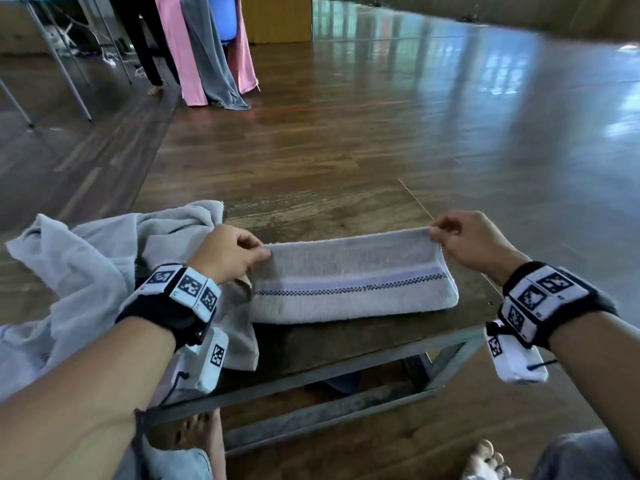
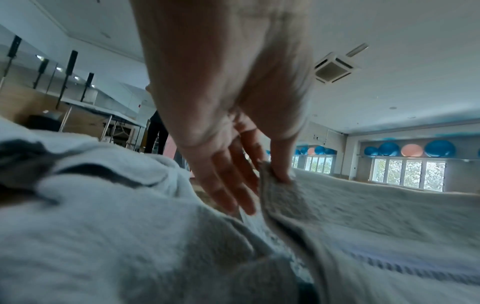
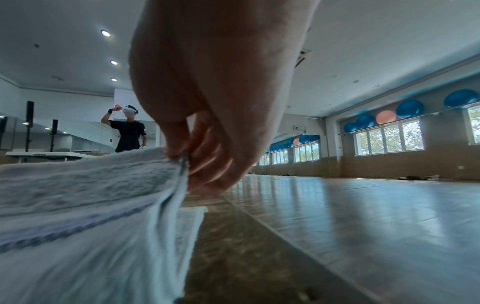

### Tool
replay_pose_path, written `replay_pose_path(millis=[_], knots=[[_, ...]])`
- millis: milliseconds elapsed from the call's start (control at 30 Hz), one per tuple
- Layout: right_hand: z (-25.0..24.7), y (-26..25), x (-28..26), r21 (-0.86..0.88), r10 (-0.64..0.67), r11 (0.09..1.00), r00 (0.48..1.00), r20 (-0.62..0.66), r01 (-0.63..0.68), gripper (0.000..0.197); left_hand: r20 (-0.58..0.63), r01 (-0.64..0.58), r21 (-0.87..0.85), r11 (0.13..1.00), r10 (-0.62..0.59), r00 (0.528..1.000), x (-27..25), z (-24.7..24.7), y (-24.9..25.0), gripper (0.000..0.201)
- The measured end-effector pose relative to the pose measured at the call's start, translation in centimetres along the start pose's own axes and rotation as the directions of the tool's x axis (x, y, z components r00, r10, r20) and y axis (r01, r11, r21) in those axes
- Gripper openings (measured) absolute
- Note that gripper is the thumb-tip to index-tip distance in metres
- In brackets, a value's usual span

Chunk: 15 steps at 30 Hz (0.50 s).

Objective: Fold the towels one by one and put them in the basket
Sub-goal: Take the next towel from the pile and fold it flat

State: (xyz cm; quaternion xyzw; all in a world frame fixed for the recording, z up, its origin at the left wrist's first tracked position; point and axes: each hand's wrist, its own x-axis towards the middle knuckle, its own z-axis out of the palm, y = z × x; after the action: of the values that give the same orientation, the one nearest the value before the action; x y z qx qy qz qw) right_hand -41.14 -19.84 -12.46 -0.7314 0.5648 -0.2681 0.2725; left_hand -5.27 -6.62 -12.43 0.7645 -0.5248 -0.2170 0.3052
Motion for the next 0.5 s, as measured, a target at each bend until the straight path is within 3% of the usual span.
replay_pose_path(millis=[67,200,333,500], knots=[[1.3,0.1,0.8,-0.05,-0.01,0.999,0.999,-0.044,0.008,0.012,-0.042,-0.005,0.07,0.998,0.008,0.999,1.2,0.9,-0.4,0.013],[3.3,0.2,1.9,-0.135,0.0,0.991,0.997,-0.078,-0.01,0.008,0.001,-0.015,0.169,0.985,0.015,1.0,3.0,1.4,-0.9,0.013],[4.2,0.5,2.2,-0.168,0.047,0.985,0.999,-0.011,-0.048,0.011,0.048,-0.031,0.195,0.98,0.022,0.999,3.8,1.3,-1.3,0.011],[4.4,0.7,2.0,-0.171,0.047,0.984,0.999,0.0,-0.046,0.01,0.023,-0.064,0.21,0.976,0.06,0.998,3.9,1.5,-1.3,0.012]])
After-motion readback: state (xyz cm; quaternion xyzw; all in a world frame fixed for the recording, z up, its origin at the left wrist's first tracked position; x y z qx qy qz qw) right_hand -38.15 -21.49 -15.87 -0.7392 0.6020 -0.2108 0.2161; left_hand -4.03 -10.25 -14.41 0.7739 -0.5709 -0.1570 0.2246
